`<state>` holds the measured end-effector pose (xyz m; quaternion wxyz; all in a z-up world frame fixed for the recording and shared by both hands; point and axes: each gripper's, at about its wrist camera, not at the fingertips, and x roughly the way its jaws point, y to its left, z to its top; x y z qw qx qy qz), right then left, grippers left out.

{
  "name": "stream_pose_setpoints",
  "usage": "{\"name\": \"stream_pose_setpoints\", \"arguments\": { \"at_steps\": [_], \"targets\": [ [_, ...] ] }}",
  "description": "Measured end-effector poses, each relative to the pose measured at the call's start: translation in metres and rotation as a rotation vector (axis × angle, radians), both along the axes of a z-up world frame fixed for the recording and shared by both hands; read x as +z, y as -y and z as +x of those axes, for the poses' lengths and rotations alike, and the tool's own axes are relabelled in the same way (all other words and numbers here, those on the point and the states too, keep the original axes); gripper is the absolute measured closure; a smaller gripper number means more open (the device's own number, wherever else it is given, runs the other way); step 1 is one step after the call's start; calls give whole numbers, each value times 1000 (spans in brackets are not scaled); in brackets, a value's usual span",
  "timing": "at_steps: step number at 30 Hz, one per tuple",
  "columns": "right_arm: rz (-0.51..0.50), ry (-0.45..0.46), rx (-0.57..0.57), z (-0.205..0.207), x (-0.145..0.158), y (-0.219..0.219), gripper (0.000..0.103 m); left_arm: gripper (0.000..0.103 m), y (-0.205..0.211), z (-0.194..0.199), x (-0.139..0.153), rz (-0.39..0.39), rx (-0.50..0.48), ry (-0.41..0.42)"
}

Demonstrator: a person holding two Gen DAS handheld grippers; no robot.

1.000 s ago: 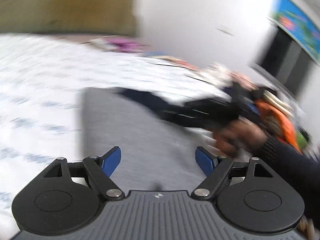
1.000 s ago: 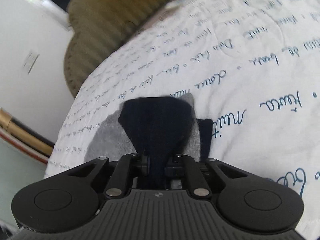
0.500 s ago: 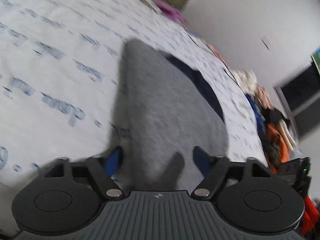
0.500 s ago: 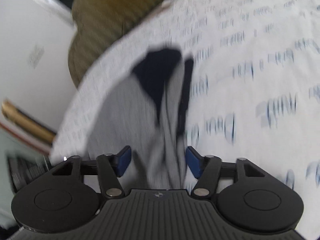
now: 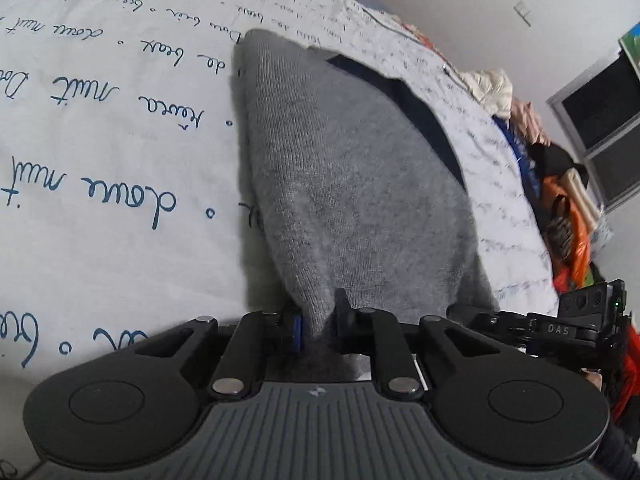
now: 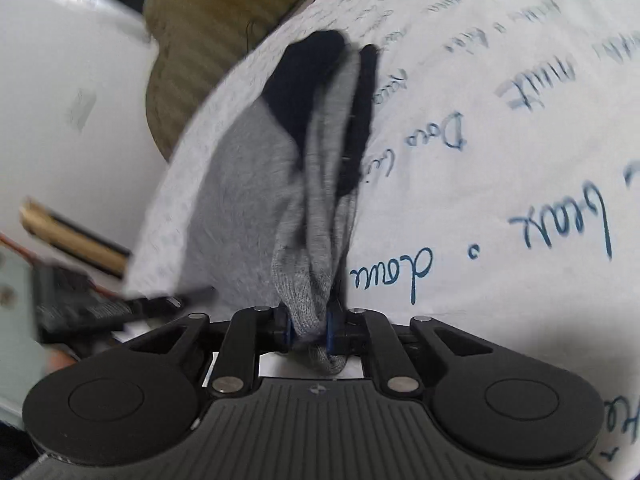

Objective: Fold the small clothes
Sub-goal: 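Grasp the folded sweater with both grippers, fold it over, then open both, then grasp the folded sweater edge with the left gripper while the right gripper grasps the navy cuff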

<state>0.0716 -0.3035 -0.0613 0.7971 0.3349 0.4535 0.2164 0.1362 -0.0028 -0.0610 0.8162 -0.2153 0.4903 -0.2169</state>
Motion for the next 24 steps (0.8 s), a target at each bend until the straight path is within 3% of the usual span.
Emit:
{"name": "stream_pose_setpoints", "arguments": {
  "at_steps": [1, 3, 5, 7, 8, 10, 12, 16, 18, 19, 20, 21, 24],
  "targets": [
    [24, -7, 0, -1, 3, 2, 70, 82, -2, -1, 5, -14, -3, 15],
    [31, 38, 24, -1, 19, 4, 53, 74, -9, -3, 17, -29, 3, 59],
    [23, 99, 12, 5, 36, 13, 43, 51, -21, 2, 26, -47, 48, 106],
    [19, 141, -25, 20, 48, 22, 41, 34, -34, 11, 31, -69, 163, 150],
    [18, 155, -42, 32, 52, 26, 41, 33, -39, 20, 31, -89, 211, 164],
    [36, 158, -63, 62, 51, 29, 40, 33, -42, 45, 24, -121, 277, 156],
    [4, 129, -105, 95, 43, 30, 40, 33, -39, 72, 11, -93, 319, 106],
    [-21, 41, -115, 149, 14, 15, 41, 33, -27, 105, -9, -77, 304, 92],
    [24, 27, -86, 159, 2, 7, 39, 34, -22, 110, -9, -103, 275, 89],
    [46, 33, -72, 161, -2, 3, 40, 44, -20, 111, -11, -119, 252, 89],
    [45, 45, -60, 159, -4, -2, 50, 73, -17, 110, -12, -109, 234, 101],
    [23, 62, -49, 157, -4, -7, 64, 73, -12, 110, -12, -72, 220, 114],
    [-13, 105, -28, 150, -2, -14, 68, 81, -4, 103, -3, -4, 215, 180]
  ]
}}
